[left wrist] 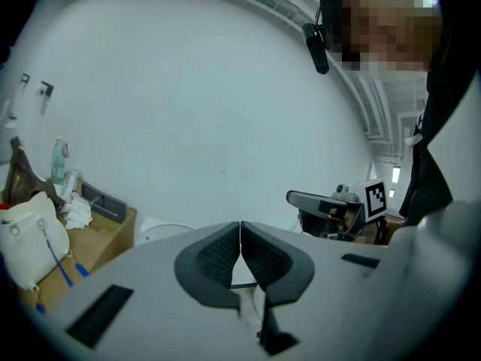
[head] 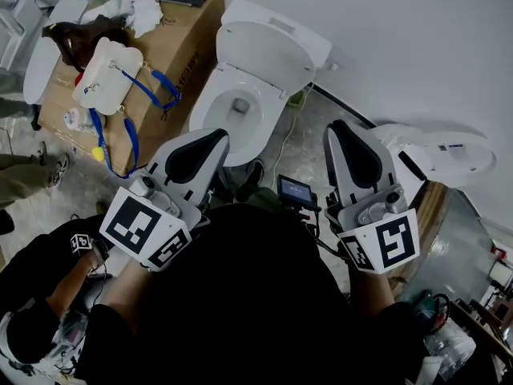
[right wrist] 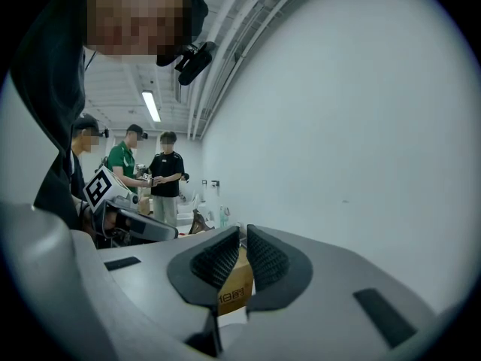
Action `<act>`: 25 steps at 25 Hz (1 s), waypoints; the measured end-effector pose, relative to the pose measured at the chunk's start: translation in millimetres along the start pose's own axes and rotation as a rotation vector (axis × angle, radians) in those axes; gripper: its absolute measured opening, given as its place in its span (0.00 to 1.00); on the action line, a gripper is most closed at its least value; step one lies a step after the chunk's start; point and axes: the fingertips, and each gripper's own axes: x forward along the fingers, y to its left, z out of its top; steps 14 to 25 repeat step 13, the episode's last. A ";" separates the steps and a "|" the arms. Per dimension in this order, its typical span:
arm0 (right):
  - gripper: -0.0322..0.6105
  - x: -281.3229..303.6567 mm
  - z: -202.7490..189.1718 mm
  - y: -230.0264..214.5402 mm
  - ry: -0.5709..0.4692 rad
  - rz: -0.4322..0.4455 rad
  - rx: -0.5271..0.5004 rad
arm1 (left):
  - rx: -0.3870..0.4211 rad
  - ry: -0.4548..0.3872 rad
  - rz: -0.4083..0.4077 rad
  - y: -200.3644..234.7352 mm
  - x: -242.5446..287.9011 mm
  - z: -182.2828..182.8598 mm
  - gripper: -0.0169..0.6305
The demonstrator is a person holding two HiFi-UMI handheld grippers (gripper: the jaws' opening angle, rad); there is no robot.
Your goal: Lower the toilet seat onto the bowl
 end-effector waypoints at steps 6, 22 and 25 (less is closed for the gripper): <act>0.14 -0.7 -3.5 2.6 -0.002 0.014 0.017 | 0.007 -0.012 0.027 0.3 -1.1 0.7 0.06; 0.14 -6.4 -8.7 3.1 0.001 0.020 0.017 | -0.002 -0.006 0.033 -4.4 -1.0 -8.2 0.06; 0.14 -6.4 -8.7 3.1 0.001 0.020 0.017 | -0.002 -0.006 0.033 -4.4 -1.0 -8.2 0.06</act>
